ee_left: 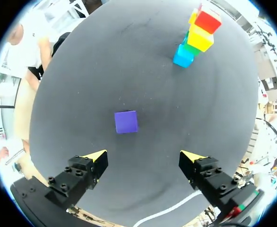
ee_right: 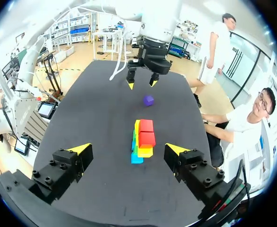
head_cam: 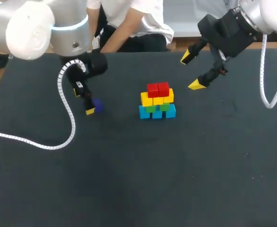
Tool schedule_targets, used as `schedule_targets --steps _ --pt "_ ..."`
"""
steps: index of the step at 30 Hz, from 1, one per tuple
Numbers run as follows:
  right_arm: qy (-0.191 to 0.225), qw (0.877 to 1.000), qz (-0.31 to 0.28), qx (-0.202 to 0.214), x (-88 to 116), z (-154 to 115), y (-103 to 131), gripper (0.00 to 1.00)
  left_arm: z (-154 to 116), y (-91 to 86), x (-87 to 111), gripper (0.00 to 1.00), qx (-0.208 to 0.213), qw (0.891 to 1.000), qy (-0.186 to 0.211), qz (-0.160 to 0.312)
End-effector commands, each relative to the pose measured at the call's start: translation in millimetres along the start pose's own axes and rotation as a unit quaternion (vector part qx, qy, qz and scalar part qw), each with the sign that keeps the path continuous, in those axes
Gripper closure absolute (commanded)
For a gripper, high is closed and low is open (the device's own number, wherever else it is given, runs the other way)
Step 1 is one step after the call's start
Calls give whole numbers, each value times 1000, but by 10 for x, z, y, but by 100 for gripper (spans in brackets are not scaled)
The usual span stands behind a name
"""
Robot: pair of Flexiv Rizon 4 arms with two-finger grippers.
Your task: Place the blue cubes, place green cubes on the blue cubes, place the yellow cubes on the green cubes, then place the red cubes on the yellow cubes, and place purple cube on the red cubes.
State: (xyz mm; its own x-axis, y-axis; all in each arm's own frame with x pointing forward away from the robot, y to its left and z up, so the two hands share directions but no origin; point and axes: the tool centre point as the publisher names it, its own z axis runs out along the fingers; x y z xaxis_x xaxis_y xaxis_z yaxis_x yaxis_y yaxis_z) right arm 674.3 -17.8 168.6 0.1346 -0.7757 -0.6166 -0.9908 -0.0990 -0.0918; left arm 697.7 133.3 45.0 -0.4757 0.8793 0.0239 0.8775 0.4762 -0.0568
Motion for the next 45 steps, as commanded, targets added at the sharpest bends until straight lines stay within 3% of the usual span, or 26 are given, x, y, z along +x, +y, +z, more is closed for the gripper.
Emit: schedule_targets --steps 1,27,45 --pt "0 1000 0 0 0 -1 1 0 0 135 -64 0 27 1000 10 0" --pt "0 1000 0 0 0 -1 1 0 183 149 -361 0 14 1000 8 9" --pt "0 1000 0 0 0 -1 1 0 337 251 -434 0 20 1000 10 6"
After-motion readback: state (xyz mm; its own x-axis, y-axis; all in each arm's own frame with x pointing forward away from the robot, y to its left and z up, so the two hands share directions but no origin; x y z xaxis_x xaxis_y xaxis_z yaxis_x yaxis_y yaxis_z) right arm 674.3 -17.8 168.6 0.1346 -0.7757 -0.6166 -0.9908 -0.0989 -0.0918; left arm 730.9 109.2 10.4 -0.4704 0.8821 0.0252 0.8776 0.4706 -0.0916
